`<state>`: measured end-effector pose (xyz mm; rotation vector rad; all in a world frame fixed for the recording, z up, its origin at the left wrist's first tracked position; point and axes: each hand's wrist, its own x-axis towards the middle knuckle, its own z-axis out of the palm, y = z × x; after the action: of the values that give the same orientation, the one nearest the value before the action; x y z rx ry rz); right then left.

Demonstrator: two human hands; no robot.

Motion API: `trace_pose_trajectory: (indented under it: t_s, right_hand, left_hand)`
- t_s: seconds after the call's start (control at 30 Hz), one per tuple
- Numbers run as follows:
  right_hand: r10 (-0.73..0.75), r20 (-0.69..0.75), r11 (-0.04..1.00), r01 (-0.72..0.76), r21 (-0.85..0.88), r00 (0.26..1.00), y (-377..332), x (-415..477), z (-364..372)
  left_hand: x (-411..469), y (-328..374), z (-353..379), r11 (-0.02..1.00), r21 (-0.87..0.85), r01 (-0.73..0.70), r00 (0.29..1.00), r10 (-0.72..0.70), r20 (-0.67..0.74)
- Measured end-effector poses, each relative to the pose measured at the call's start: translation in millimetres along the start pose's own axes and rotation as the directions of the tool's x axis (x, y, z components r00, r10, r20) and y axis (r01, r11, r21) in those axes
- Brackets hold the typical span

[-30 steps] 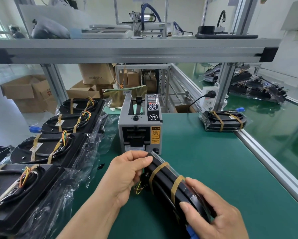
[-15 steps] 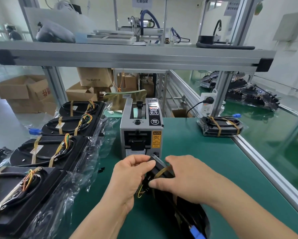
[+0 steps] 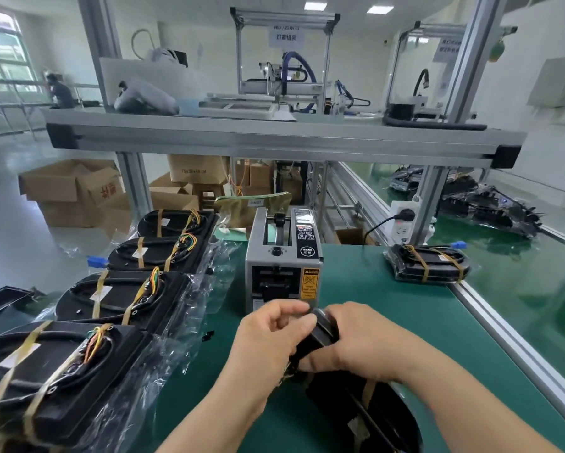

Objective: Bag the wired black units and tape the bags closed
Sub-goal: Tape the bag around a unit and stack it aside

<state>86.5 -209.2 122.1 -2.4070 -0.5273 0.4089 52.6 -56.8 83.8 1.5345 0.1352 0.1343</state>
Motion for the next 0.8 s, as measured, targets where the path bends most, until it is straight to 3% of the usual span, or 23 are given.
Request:
trace_pose_trajectory:
  t_s: [0.13, 0.27, 0.47, 0.57, 0.7, 0.8]
  right_hand:
    - [-0.083, -0.038, 0.950, 0.091, 0.298, 0.996, 14, -31, -17]
    - [-0.210, -0.116, 0.840, 0.240, 0.487, 0.971, 35, -58, -15]
    - [-0.193, -0.231, 0.685, 0.299, 0.664, 0.954, 54, -71, 12]
    - [-0.205, -0.230, 0.646, 0.308, 0.699, 0.951, 53, -75, 15]
    - [-0.197, -0.209, 0.627, 0.287, 0.724, 0.958, 49, -75, 18]
    - [-0.212, -0.189, 0.641, 0.282, 0.714, 0.959, 45, -80, 18]
  left_hand:
    - [-9, 21, -16, 0.969, 0.003, -0.246, 0.964, 0.245, -0.099]
    - [-11, 31, -27, 0.962, 0.025, -0.272, 0.951, 0.273, -0.148]
    - [-17, 27, -21, 0.930, 0.225, -0.292, 0.956, 0.280, 0.081]
    - [-18, 30, -21, 0.812, 0.413, -0.413, 0.904, 0.309, 0.297]
    - [-17, 39, -15, 0.755, 0.408, -0.514, 0.842, 0.352, 0.409]
    - [-11, 45, -12, 0.770, 0.353, -0.532, 0.820, 0.362, 0.444]
